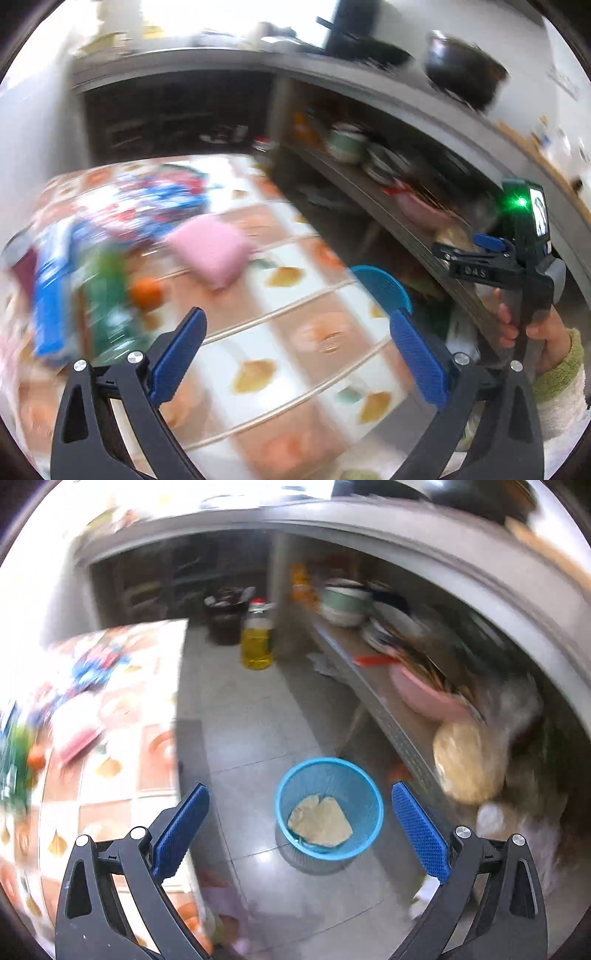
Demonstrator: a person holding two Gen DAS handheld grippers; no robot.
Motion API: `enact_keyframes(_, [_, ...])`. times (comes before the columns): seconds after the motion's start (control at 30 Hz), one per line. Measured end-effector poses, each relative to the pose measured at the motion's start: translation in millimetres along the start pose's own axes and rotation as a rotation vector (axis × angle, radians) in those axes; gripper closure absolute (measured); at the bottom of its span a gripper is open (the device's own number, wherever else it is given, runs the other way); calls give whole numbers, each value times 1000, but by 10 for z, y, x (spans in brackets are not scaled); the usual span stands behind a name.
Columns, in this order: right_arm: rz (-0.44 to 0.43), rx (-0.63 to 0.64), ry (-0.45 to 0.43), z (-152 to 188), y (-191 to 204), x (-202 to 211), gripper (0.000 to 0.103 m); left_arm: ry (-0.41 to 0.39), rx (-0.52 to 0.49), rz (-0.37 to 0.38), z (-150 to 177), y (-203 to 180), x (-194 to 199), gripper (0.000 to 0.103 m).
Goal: Collect trash
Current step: 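Move both grippers back to the table toward the pink sponge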
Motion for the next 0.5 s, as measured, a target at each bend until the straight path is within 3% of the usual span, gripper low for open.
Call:
enact_keyframes(0.1, [-143, 31, -65, -89, 382, 156, 8, -15, 59, -9, 135, 343, 209, 6])
enact_keyframes(0.2, [-339, 51, -117, -200, 784, 241, 8, -63, 135, -36, 285, 686, 435, 6])
enact_keyframes(0.37, [-429, 167, -95, -407, 1386, 135, 8, -152, 156, -133, 440, 1145, 734, 6])
enact_keyframes(0.5, [-566, 231, 2, -527, 1876, -77, 8, -186, 166, -199, 504, 1447, 859, 6])
Point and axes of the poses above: each gripper's, at about its wrist camera, not at the fingertips, and x roughly against the way its jaws point, y to its left, z to its underside, the point moved 7 cm from there along -x, roughly the way its jaws point, and after that the axes turned 4 degrees about -z, right-handed, at the moved point
